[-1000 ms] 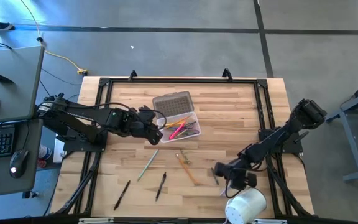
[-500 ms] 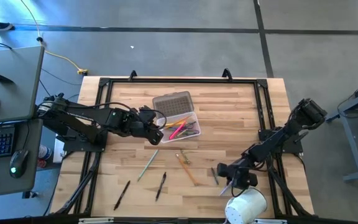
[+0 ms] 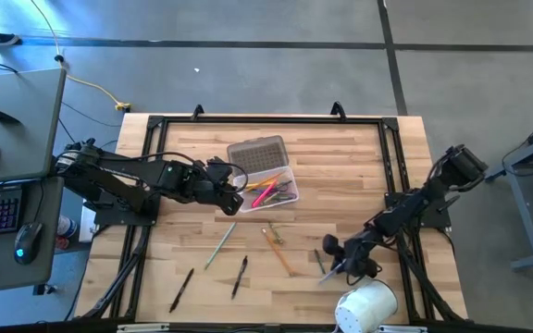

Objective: Pick & place school supplies into a supply box
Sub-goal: Put the blue pencil into the supply box

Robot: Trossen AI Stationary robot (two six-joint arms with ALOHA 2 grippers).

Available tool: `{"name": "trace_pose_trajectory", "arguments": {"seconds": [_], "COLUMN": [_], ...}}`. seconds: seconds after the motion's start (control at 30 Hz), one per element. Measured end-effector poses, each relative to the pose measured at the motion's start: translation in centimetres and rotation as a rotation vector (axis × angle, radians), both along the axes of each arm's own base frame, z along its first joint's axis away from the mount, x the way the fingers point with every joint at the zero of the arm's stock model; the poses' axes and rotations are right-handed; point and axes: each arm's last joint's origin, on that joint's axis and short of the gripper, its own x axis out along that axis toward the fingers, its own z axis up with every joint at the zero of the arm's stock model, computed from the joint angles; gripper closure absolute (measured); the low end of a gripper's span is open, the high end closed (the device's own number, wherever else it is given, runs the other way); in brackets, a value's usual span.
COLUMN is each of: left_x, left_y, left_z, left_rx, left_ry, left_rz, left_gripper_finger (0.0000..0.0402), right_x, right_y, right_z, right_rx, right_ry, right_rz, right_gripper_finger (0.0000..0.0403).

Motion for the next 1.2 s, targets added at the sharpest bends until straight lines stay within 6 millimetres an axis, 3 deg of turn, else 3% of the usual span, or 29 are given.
{"name": "trace_pose_trajectory", "arguments": {"seconds": [0.2, 0.43, 0.73, 0.97, 1.2], "left_x": [0.0, -0.1, 0.0, 0.0, 0.0], "left_y": [0.0, 0.0, 0.0, 0.0, 0.0], "left_z": [0.0, 0.0, 0.0, 0.0, 0.0], "left_rx": [0.002, 0.003, 0.012, 0.017, 0.021], "left_ry": [0.004, 0.008, 0.022, 0.017, 0.017], "left_rz": [-0.002, -0.002, -0.032, -0.029, -0.026], "left_gripper_finger": [0.0190, 0.0190, 0.0190, 0.0190, 0.0190], "right_x": [0.8, 1.6, 4.2, 8.6, 14.9], "right_y": [-1.4, -2.6, -2.6, -6.3, -11.9], "right_z": [-0.1, 0.1, 4.7, 8.5, 9.0], "right_rx": [0.142, 0.189, 0.301, 0.098, 0.122], "right_ry": [0.122, 0.118, -0.023, -0.360, -0.399], "right_rz": [-0.100, -0.178, -0.145, -0.253, -0.478], "right_gripper_finger": [0.0391, 0.0391, 0.0398, 0.0397, 0.0398]}}
